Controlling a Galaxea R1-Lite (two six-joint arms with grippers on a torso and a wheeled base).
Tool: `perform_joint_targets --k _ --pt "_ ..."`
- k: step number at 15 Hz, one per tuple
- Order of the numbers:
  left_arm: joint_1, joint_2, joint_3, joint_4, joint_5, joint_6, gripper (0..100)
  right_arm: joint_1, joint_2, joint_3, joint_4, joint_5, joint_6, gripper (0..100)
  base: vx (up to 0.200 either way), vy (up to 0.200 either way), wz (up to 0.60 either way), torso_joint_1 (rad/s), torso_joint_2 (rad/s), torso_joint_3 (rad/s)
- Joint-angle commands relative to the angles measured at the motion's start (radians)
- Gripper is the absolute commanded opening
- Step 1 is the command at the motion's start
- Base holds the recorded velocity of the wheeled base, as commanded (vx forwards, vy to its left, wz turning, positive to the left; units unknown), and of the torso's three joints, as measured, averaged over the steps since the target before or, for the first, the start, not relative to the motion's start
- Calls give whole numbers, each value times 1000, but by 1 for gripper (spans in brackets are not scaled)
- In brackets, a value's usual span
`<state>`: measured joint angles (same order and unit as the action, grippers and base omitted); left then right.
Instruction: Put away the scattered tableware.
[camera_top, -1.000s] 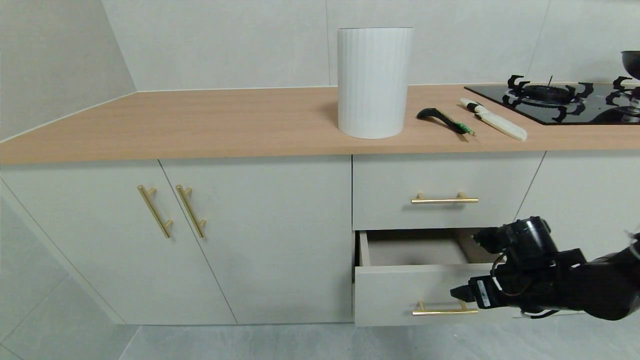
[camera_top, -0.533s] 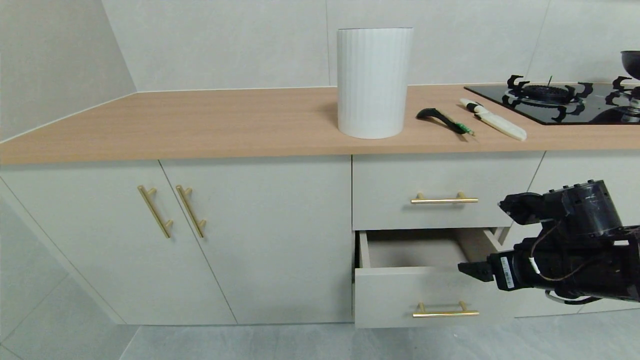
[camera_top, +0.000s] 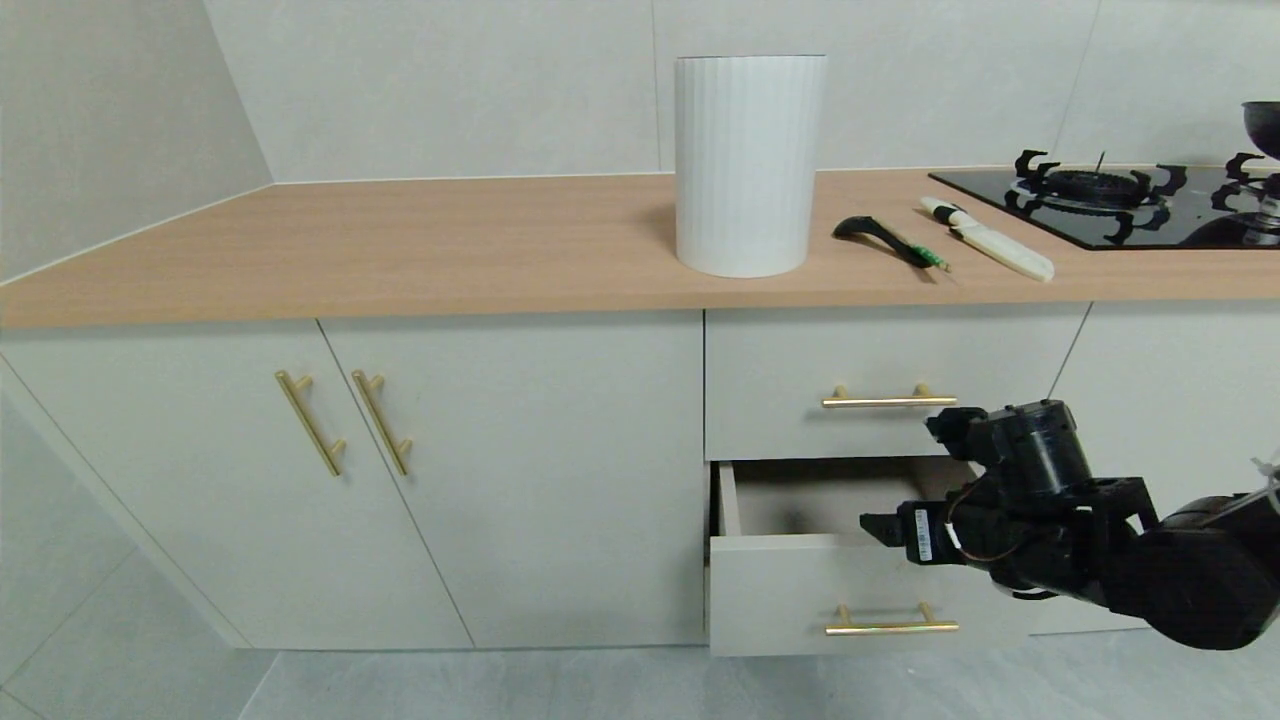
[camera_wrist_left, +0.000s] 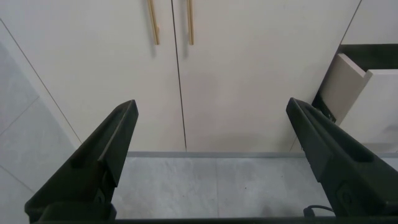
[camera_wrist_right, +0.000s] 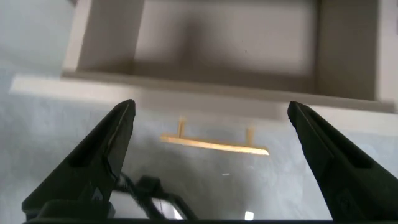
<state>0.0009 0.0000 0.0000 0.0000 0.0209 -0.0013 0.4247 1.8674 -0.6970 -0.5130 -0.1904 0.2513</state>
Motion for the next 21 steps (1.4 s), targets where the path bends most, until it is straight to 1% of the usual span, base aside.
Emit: perform_joint_targets --k 1,3,7,15,17,19,21 --pt "1 2 0 0 1 0 100 2 99 1 -39 -3 2 100 0 0 0 0 0 0" --pt "1 2 0 0 1 0 100 2 131 4 -71 -4 0 100 0 0 0 0 0 0" --pt "1 2 0 0 1 0 100 0 156 2 -90 -4 2 100 0 0 0 0 0 0" --pt "1 2 0 0 1 0 100 0 125 22 -76 -1 -9 100 0 0 0 0 0 0" --pt "1 2 0 0 1 0 100 0 99 31 -38 0 -26 100 0 0 0 0 0 0" --pt "1 2 0 0 1 0 100 5 76 25 56 8 -33 100 0 0 0 0 0 0" --pt "-1 2 0 0 1 0 100 6 72 25 82 9 -35 100 0 0 0 0 0 0"
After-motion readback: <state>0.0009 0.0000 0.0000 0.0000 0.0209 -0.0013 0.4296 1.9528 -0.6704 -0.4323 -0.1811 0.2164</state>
